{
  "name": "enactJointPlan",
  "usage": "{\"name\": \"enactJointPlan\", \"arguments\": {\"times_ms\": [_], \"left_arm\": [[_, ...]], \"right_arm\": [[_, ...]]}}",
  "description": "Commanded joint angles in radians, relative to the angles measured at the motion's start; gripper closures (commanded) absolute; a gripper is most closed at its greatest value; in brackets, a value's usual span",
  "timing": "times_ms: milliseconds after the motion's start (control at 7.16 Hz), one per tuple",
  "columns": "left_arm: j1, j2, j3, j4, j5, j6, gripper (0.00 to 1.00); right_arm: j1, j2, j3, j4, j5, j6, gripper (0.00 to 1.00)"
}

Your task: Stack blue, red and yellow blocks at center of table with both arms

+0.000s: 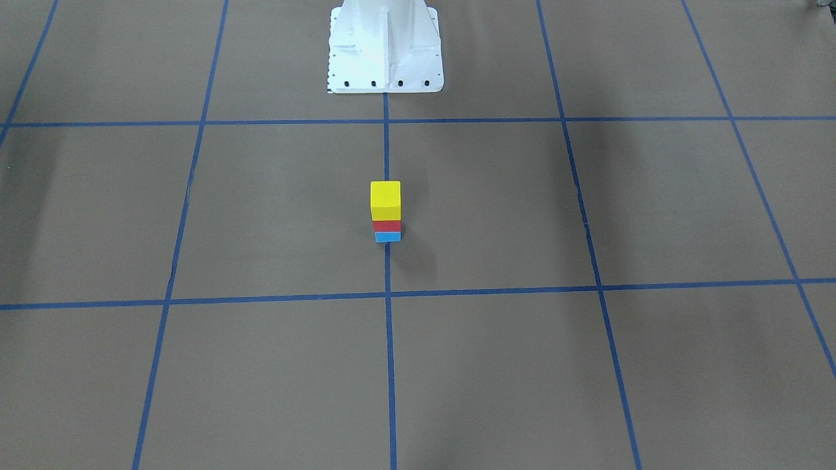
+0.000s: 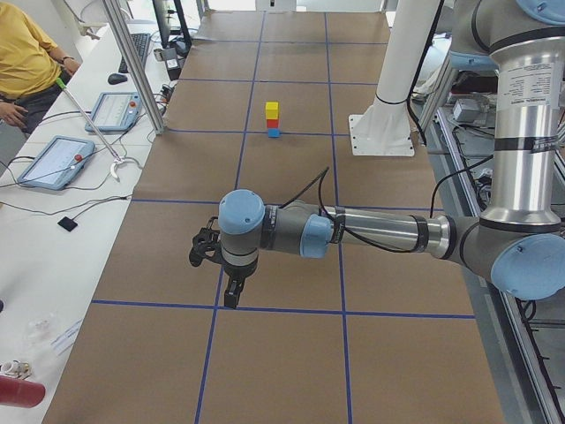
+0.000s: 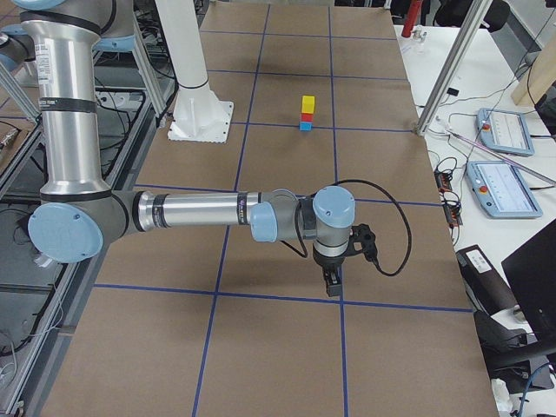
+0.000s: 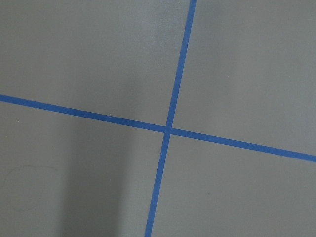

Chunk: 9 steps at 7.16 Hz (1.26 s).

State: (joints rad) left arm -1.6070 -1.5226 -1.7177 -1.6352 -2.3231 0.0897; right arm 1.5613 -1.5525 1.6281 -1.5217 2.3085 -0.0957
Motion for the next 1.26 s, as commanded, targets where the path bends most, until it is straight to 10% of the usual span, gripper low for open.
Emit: {"name": "enactJointPlan", "arguments": {"times_ms": [0,1117], "left_arm": [[-0.001,0.006,-0.023,0.000,-0.002,0.007,0.01],[0.001,0.009,-0.011,-0.002,0.002,-0.002,0.01]], "right_arm": [[-0.001,0.000,-0.001,0.000,0.000,0.001,0.00],[-0.001,-0.006,-0.004,0.000,0.000,0.002,0.00]]}}
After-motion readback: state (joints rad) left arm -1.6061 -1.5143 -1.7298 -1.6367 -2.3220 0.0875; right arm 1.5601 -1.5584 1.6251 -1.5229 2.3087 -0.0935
